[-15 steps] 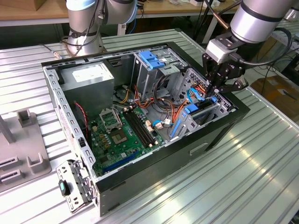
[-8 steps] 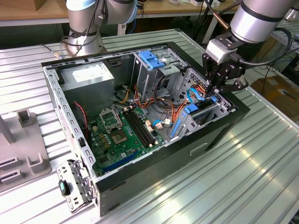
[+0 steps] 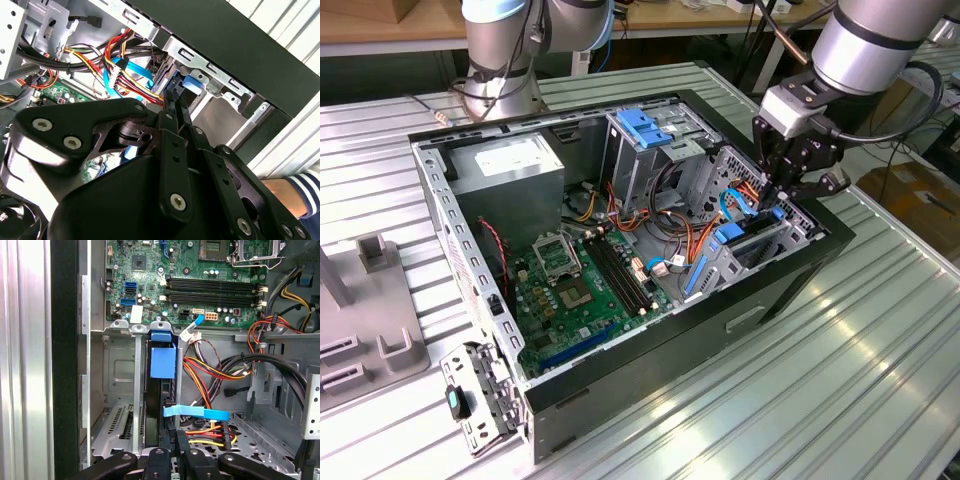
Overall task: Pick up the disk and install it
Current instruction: 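Insert the second disk wire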
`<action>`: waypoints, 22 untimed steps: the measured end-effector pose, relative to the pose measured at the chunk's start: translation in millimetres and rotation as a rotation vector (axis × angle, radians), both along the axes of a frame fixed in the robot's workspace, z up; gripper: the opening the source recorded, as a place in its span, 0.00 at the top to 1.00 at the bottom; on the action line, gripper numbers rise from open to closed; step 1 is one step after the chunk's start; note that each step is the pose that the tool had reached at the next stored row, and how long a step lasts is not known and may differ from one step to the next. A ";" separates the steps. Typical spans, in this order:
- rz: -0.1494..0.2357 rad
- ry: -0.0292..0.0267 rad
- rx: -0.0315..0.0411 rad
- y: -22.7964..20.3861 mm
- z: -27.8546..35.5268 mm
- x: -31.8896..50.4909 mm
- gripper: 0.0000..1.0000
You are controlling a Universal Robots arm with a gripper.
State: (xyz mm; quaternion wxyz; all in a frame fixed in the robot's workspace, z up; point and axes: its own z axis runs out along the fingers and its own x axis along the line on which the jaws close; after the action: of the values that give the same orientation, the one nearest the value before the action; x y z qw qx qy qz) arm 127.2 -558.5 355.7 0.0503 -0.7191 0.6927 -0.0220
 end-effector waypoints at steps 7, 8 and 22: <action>0.000 0.0000 -0.0003 0.0 -3.9 0.0 0.83; 0.000 0.0000 -0.0001 0.0 -4.2 0.0 0.83; 0.000 0.0000 -0.0001 0.0 -9.2 -1.4 0.83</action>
State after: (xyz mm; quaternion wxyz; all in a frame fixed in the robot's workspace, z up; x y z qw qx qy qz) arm 125.8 -558.5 346.5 0.0503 -0.7191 0.6927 -0.0221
